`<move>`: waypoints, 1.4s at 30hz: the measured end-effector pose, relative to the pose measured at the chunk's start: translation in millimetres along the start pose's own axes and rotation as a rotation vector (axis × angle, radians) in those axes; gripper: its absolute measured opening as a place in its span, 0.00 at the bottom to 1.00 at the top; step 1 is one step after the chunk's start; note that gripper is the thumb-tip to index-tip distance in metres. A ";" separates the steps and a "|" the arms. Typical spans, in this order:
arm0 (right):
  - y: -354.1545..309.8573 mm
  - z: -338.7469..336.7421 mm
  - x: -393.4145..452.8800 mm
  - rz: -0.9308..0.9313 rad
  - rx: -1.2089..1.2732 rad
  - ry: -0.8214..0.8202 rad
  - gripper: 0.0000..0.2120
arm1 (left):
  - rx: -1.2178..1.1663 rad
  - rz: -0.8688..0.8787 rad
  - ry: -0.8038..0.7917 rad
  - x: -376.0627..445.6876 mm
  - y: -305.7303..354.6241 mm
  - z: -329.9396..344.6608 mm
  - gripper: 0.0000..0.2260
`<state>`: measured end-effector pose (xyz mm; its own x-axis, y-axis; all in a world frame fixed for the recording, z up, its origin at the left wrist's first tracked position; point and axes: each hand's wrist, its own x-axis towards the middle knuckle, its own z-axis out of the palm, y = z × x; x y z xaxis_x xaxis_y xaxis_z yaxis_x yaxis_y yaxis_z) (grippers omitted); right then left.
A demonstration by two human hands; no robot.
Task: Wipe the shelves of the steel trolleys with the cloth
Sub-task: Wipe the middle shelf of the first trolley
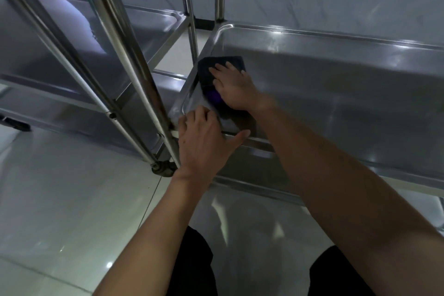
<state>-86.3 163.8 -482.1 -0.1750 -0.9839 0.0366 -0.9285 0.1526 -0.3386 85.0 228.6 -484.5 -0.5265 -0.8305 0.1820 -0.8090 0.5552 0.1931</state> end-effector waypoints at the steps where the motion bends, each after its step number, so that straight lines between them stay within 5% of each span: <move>1: 2.3 -1.7 -3.5 0.014 0.010 0.009 0.24 | 0.006 0.001 -0.004 -0.3 0.7 0.0 0.34; 10: 85.4 -28.6 -71.5 0.320 0.012 0.068 0.25 | 0.086 0.264 0.016 4.0 23.3 -5.4 0.16; 17: 167.0 -58.5 -149.8 0.503 -0.011 0.116 0.25 | -0.040 0.416 -0.151 26.2 104.1 2.0 0.15; 24: 228.3 -84.5 -223.3 0.659 -0.037 0.190 0.24 | -0.041 0.362 -0.188 30.4 134.1 17.1 0.16; 35: 228.1 -80.7 -193.5 0.662 -0.094 0.125 0.25 | -0.197 0.437 -0.117 39.0 101.2 12.1 0.13; 42: 170.4 -53.8 -113.4 0.521 -0.059 0.101 0.26 | -0.055 0.260 -0.069 52.2 17.8 -5.5 0.14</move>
<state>-242.3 306.5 -493.4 -0.6455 -0.7631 -0.0313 -0.7267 0.6262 -0.2823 44.6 195.4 -466.2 -0.7324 -0.6602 0.1667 -0.6304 0.7499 0.2006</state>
